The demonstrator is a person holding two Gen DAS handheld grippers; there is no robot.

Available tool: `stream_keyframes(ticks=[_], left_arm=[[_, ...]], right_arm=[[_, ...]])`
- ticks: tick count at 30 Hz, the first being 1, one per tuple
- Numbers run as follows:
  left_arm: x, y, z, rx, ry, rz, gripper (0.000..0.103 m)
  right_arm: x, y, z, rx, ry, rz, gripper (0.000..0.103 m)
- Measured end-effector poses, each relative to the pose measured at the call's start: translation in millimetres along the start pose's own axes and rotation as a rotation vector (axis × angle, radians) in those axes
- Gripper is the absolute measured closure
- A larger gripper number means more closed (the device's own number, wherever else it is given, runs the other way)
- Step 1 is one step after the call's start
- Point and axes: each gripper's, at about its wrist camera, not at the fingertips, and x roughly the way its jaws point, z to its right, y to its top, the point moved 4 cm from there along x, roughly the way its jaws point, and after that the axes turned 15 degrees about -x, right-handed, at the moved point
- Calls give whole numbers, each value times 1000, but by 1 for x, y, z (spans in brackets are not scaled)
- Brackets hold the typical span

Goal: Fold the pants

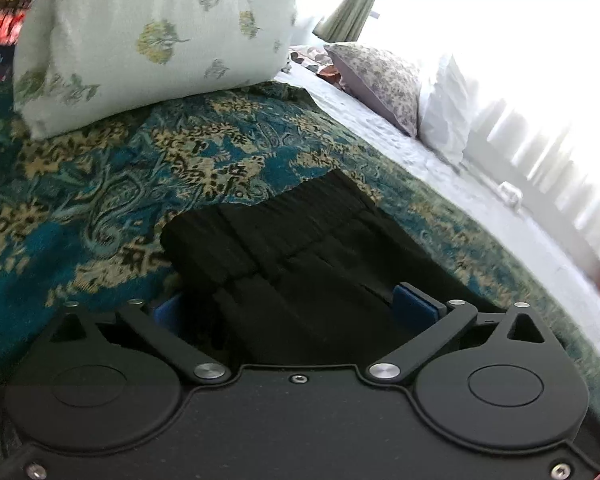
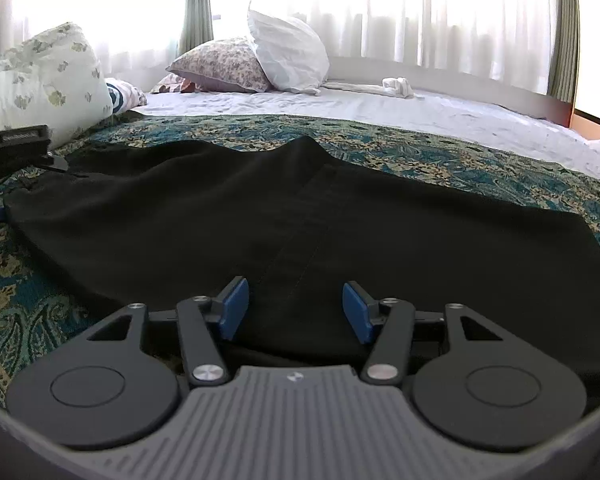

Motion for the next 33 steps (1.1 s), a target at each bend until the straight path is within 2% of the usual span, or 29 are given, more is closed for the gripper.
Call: stream_keyframes(ticks=[6,7,8,9,10,11,12,13,15,16,18,20,23,25,29,33], left_arm=[[1,-2,4,9,9,11,3],[-1,-1,3,-1,10,21,12],[-2,0,1,-13,21,35,30],[-3,2,-1,-29,40,48,41],[-4,4,-4,-47,49,56,62],[-5,6,-6,-70,41,56,72],[-7,9,-7,-92,36,61,75],[-10,11,-4,-95,39,67,83],[-17,15,9,-46,44,103,90],[-24,17,21,-6,35,133,93],[-40,19,50,71,-26,176,94],[-59,12,90,161,-119,193,94],[-92,-24,161,362,-273,197,94],[-108,-68,203,506,-362,141,93],[-108,-177,248,703,-485,-129,92],[-107,-276,249,901,-503,-335,92]], right_arm=[[1,-1,2,6,5,6,35],[1,-1,2,9,8,6,35],[1,-1,3,12,10,7,35],[1,-2,3,14,11,7,35],[1,-2,4,16,13,7,35],[1,-2,5,18,16,7,34],[1,-2,6,23,23,4,34],[2,-1,8,32,41,-7,32],[3,6,15,56,100,-36,27],[2,9,20,73,139,-50,20],[-6,13,33,125,207,-66,17],[-21,12,49,155,203,-41,17],[-51,6,88,179,108,-2,17],[-70,0,118,212,29,14,17],[-103,-26,180,326,-112,18,17],[-121,-57,215,417,-161,4,16]])
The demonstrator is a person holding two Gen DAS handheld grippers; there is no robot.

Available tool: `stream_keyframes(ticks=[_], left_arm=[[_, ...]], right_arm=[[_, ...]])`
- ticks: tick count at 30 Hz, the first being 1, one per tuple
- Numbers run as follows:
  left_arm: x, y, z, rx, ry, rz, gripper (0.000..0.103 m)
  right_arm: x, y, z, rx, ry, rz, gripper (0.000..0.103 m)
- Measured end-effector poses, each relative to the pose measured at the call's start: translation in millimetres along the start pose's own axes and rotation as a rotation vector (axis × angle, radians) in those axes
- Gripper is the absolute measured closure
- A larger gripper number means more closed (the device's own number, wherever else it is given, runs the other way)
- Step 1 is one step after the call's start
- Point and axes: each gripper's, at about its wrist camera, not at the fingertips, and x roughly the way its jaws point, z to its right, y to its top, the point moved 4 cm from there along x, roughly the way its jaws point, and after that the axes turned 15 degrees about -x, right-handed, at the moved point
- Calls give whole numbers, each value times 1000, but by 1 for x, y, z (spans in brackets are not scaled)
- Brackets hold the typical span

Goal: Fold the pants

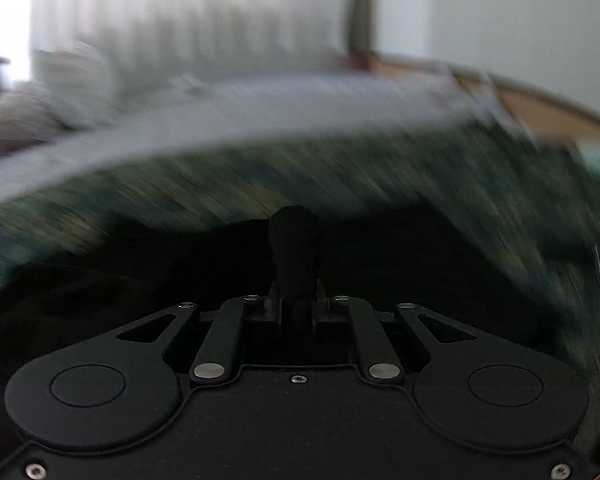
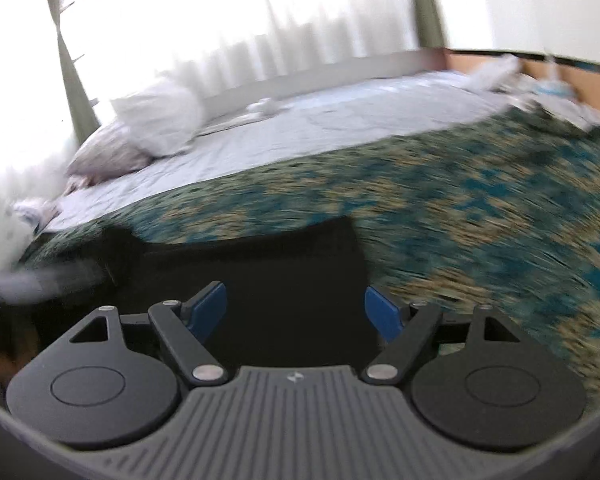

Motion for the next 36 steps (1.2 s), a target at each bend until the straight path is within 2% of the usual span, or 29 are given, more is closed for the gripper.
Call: stream_keyframes(ticks=[1,3,4,5,8,10,15,18,23,26,29,31,33,34,36], left_arm=[[1,-12,10,8,-23,-27,89],[-8,-31,27,12,-57,-24,88],[-17,-37,30,14,-62,-12,81],[-24,-41,30,11,-71,-6,67],[-56,-50,19,-31,-99,24,50],[-82,-54,7,-48,-100,47,46],[-142,-52,-33,-81,-24,127,43],[-165,-49,-64,-125,46,168,42],[-172,-51,-99,-149,165,192,42],[-172,-53,-110,-155,174,202,42],[-170,-54,-111,-132,174,213,42],[-168,-54,-109,-116,171,222,42],[-168,-52,-109,-116,158,230,42],[-168,-51,-107,-120,151,236,42],[-172,-47,-111,-137,139,256,42]], right_arm=[[-1,-5,6,9,-2,-6,17],[0,-13,12,7,-1,-17,17],[2,-16,11,0,6,-24,16],[5,-19,10,-7,14,-28,17],[15,-24,-5,-44,62,-33,16],[19,-26,-23,-86,89,-28,16],[23,-25,-81,-318,95,7,16],[23,-24,-121,-547,44,56,16],[42,-28,-175,-945,-11,86,16],[52,-35,-195,-1151,-74,112,15],[54,-39,-207,-1275,-148,179,11],[53,-40,-213,-1318,-151,213,10],[52,-44,-220,-1360,-102,223,10],[53,-47,-224,-1382,-72,217,12],[55,-49,-226,-1374,-3,192,36]])
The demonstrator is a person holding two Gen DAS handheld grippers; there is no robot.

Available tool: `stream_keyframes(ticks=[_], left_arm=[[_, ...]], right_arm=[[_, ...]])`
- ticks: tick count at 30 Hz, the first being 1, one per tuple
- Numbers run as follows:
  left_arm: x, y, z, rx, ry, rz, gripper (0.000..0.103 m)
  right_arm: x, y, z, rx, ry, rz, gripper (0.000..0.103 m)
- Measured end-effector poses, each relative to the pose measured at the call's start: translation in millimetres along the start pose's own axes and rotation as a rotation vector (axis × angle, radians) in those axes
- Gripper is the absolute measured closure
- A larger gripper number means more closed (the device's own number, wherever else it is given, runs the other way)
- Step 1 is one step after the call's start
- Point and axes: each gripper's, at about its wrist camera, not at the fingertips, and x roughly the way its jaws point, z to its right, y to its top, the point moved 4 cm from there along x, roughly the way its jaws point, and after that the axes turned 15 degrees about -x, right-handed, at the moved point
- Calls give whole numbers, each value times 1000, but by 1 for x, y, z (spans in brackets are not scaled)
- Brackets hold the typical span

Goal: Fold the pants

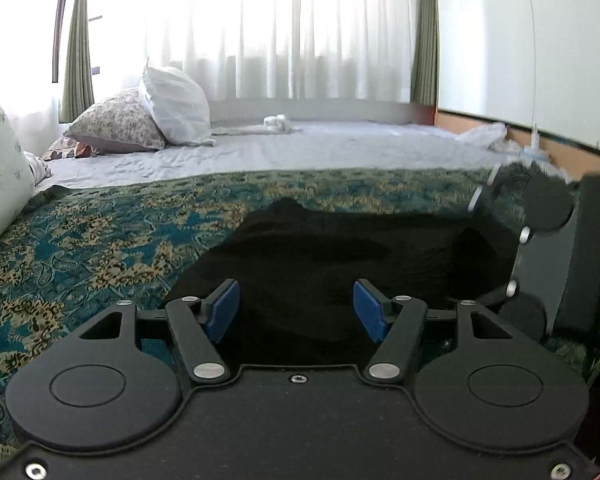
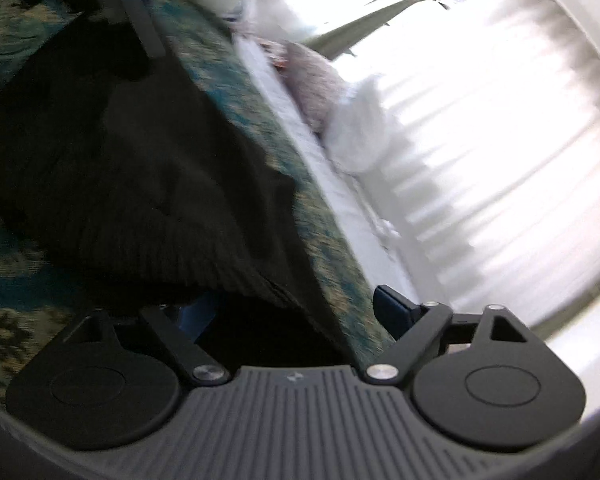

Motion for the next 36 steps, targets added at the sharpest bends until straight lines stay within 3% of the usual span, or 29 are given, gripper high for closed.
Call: stream_keyframes(ticks=[2,5,10,12,14,15,19,23,28,30,31,33,35,36], left_arm=[[-2,7,-4,-24,-1,23,42],[-7,21,-14,-60,4,68,42],[1,35,-26,-105,13,90,40],[12,33,-25,-94,20,78,40],[25,27,-21,-81,25,47,40],[32,22,-19,-69,26,29,40],[54,1,-8,-28,19,-32,41],[71,-14,-1,-10,28,-72,42],[79,-19,0,-32,43,-93,43],[79,-18,0,-33,48,-95,43],[79,-18,0,-31,51,-96,43],[78,-18,0,-25,58,-94,43],[76,-17,0,-22,62,-92,43],[76,-17,0,-23,66,-92,43]], right_arm=[[3,1,9,127,76,8,71],[6,-9,52,433,66,25,87],[55,-83,139,1087,145,-59,87],[81,-122,148,1249,172,-125,77],[100,-158,147,1404,206,-210,54],[99,-175,146,1470,196,-238,52],[65,-207,144,1545,157,-135,20],[37,-213,139,1440,105,-168,19],[15,-176,101,1129,94,-235,19],[15,-163,90,1050,34,-264,21],[18,-161,89,1068,1,-276,29],[30,-170,93,1219,-32,-293,38],[42,-190,95,1412,-55,-361,58],[50,-196,93,1450,-36,-386,62]])
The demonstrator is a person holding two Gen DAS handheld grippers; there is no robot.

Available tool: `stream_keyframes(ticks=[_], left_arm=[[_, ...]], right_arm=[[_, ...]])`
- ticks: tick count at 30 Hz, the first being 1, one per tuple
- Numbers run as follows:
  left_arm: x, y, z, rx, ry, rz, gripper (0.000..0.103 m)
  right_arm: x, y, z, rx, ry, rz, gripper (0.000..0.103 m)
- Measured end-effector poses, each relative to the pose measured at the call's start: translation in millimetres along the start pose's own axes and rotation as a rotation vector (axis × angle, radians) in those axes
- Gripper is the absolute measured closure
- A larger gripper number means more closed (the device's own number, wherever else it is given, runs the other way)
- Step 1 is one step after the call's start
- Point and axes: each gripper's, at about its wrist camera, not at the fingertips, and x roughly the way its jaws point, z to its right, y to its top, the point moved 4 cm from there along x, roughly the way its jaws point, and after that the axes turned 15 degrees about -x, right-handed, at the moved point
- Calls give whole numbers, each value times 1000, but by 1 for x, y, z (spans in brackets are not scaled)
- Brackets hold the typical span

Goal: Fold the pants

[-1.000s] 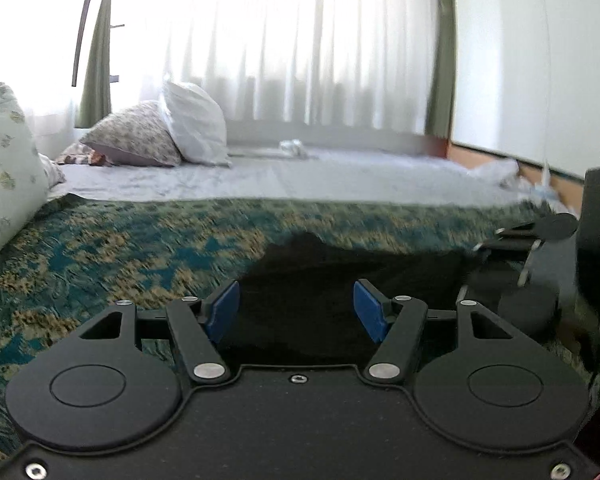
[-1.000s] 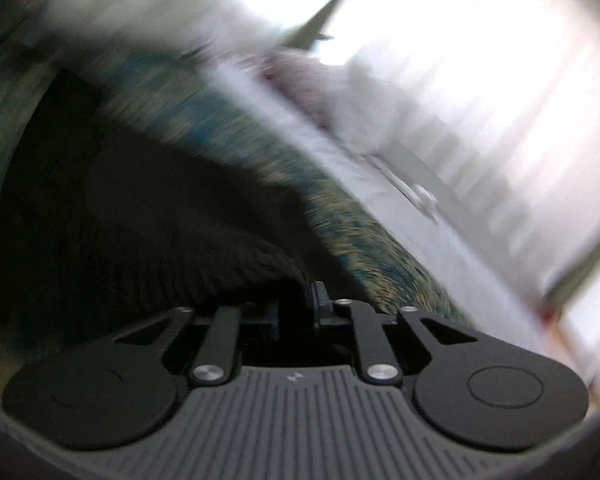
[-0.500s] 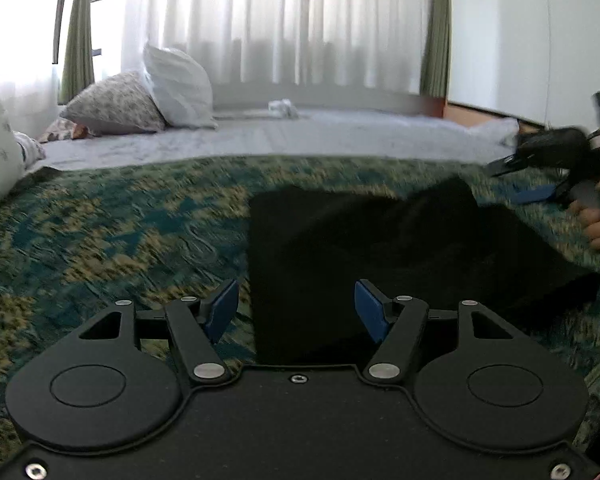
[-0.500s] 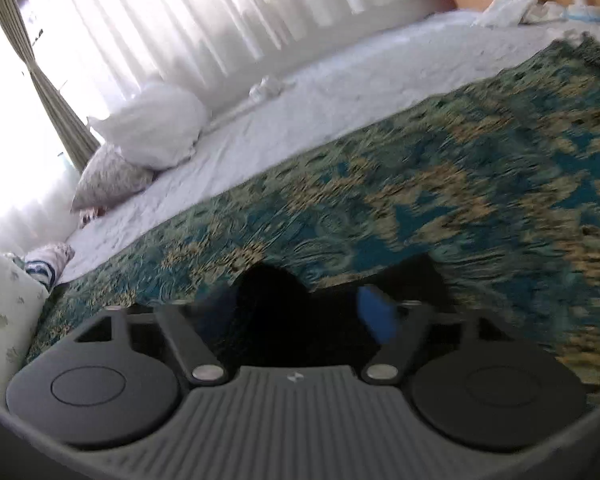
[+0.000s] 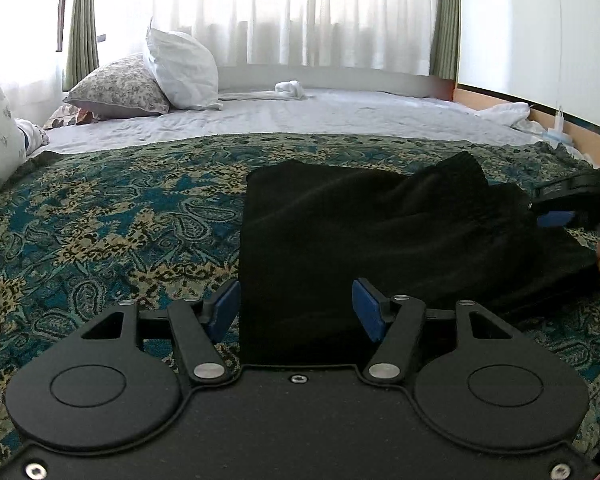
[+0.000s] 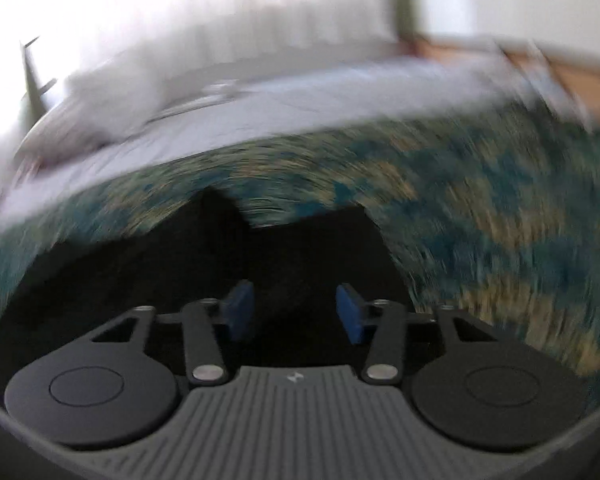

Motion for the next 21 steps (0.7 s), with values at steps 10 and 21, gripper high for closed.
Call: stream_keyframes(ticks=[10,21], left_arm=[[-3,-2,1,-2,8,4,43],[6,-5,5,6,16,-7,43]], right_arm=[[-48,-9,15,-45,-87,101,101],[-15,-18,-13,-69,81,45,38]])
